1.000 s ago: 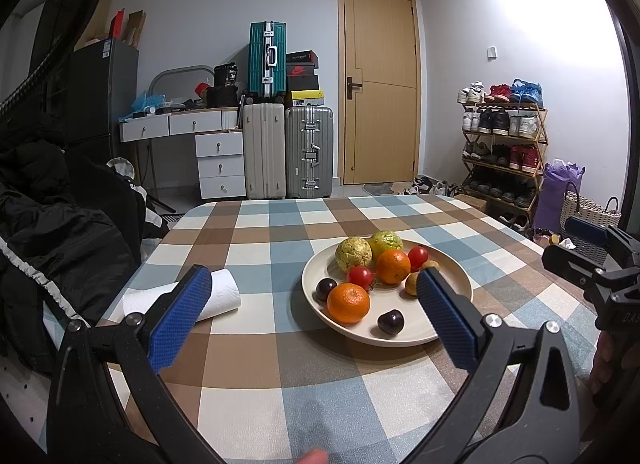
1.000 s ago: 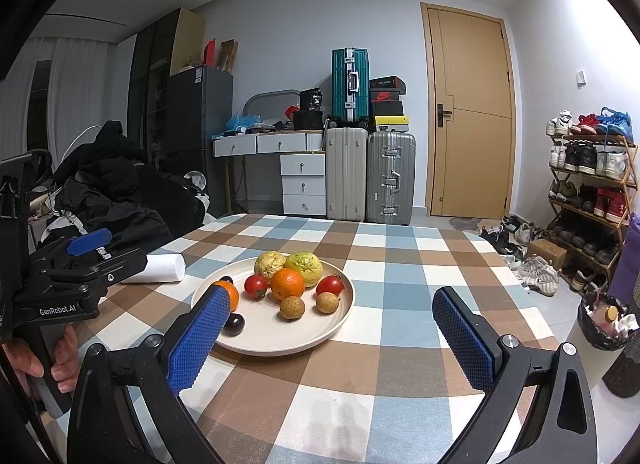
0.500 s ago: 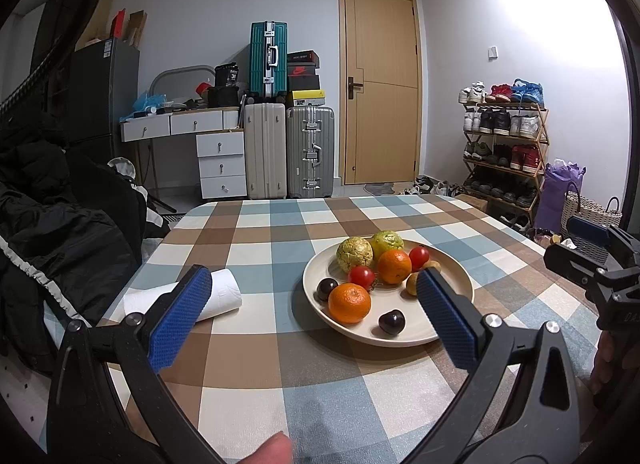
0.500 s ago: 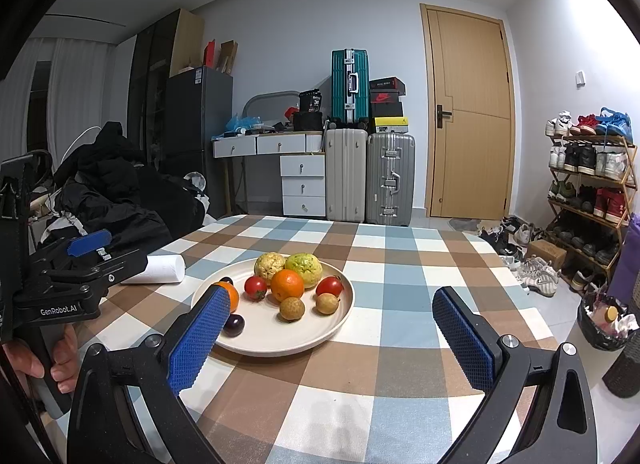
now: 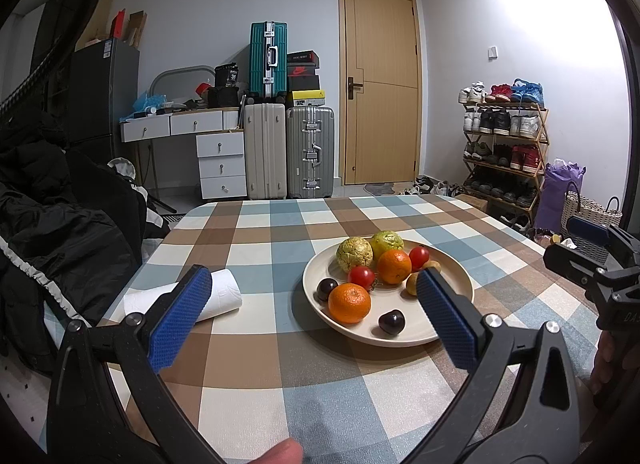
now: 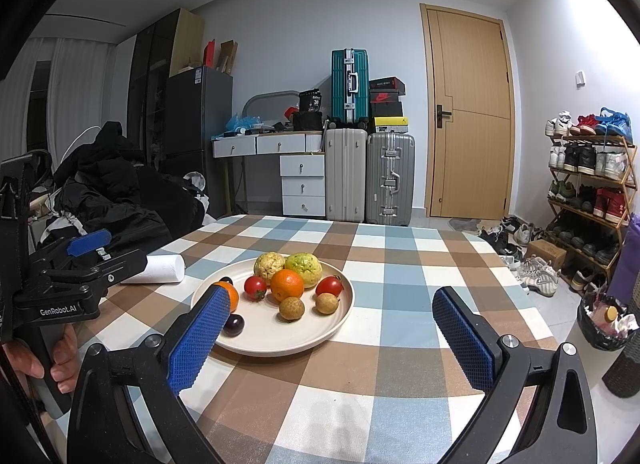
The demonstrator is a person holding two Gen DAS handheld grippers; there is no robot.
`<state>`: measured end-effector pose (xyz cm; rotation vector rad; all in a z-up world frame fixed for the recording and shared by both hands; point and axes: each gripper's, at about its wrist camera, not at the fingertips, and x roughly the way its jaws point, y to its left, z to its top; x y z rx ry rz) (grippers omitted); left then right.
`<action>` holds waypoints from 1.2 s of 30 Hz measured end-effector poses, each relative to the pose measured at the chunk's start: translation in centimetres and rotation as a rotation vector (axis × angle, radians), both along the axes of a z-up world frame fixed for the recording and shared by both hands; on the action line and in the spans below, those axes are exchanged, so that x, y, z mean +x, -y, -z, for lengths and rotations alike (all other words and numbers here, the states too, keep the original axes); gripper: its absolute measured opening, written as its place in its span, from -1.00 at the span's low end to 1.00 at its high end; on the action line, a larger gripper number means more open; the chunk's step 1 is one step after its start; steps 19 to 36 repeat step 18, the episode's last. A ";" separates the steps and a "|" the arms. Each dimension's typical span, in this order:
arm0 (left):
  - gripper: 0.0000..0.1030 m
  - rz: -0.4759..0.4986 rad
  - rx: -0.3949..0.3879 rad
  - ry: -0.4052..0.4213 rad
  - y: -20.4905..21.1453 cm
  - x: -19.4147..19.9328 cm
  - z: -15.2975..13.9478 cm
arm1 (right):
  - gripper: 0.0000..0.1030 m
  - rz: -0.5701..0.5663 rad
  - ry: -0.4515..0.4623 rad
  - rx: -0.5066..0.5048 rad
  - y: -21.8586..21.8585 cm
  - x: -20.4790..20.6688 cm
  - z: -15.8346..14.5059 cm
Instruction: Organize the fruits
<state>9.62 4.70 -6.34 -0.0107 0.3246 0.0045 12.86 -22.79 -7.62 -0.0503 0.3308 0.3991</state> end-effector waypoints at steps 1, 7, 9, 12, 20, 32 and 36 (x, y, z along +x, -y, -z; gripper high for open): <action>0.98 0.000 0.000 0.000 0.0 0.0 0.0 | 1.00 0.000 0.000 0.000 0.0 0.0 0.0; 0.98 0.000 0.000 0.000 0.0 0.0 0.0 | 1.00 0.000 0.000 0.000 0.0 0.0 0.0; 0.98 0.000 0.000 0.000 0.0 0.0 0.0 | 1.00 0.000 0.000 0.000 0.0 0.0 0.0; 0.98 0.000 0.000 0.000 0.0 0.0 0.0 | 1.00 0.000 0.001 0.001 0.0 0.1 0.1; 0.98 -0.001 -0.001 0.001 0.0 0.0 0.0 | 1.00 0.000 0.000 0.000 0.0 0.0 0.0; 0.98 -0.001 -0.001 0.001 0.0 0.0 0.0 | 1.00 0.000 0.000 0.000 0.0 0.0 0.0; 0.98 -0.001 -0.001 0.001 0.0 0.0 0.0 | 1.00 0.000 0.000 0.000 0.0 0.0 0.0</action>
